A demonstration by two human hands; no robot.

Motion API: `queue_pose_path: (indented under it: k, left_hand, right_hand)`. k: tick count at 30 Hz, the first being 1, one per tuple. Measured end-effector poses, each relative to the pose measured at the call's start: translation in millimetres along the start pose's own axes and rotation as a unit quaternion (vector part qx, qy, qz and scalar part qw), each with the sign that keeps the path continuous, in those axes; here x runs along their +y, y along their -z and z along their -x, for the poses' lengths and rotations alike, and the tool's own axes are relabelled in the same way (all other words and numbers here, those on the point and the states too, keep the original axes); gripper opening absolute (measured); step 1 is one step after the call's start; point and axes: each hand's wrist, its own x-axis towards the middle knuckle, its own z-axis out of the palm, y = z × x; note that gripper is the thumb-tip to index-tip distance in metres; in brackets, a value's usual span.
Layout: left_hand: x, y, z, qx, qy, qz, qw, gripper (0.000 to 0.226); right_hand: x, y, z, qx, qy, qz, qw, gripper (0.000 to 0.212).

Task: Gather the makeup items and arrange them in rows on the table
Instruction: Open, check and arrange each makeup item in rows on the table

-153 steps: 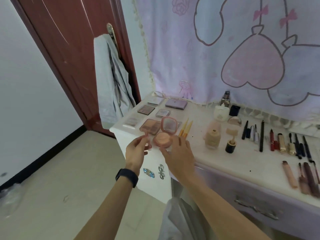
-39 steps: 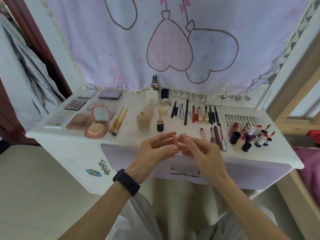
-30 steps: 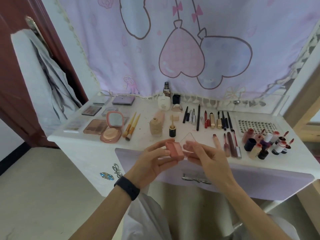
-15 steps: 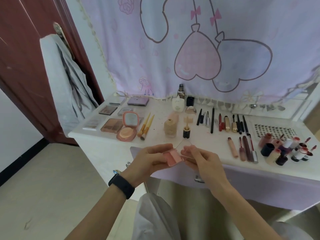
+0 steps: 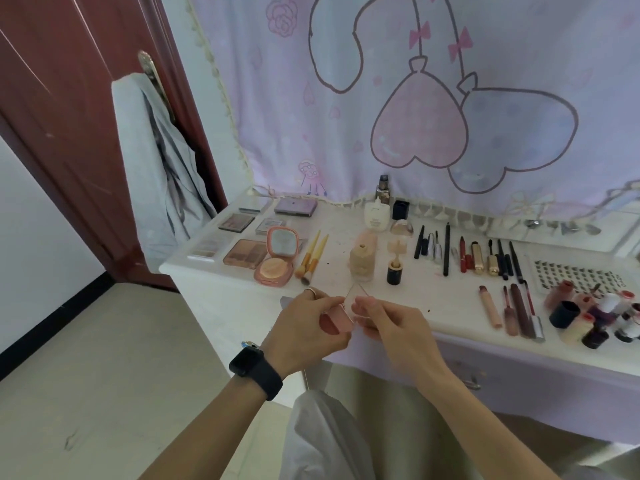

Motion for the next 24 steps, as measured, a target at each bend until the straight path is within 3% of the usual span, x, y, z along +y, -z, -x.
queue_pose_path:
  k: [5, 10, 15, 20, 24]
  left_hand:
    - [-15.3, 10.2, 0.5, 0.019, 0.008, -0.034, 0.999, 0.065]
    - [-26.2, 33.8, -6.6, 0.074, 0.028, -0.028, 0.996, 0.055]
    - [-30.3, 77.3, -40.9, 0.126, 0.059, 0.065, 0.988, 0.037]
    - [-31.0, 113.6, -95.3, 0.139, 0.106, 0.112, 0.978, 0.029]
    - [-30.1, 132.2, -139.1, 0.145, 0.124, 0.105, 0.976, 0.032]
  right_hand:
    - [-3.1, -14.2, -7.0, -0.027, 0.021, 0.042, 0.999, 0.018]
    - [-4.5, -19.6, -16.2, -0.021, 0.104, 0.193, 0.976, 0.027]
    - [8.3, -25.1, -34.6, -0.052, 0.181, 0.427, 0.884, 0.051]
    - [21.4, -42.1, -54.8, -0.100, 0.226, 0.530, 0.811, 0.063]
    - [26.7, -43.5, -62.3, -0.067, 0.267, 0.576, 0.769, 0.059]
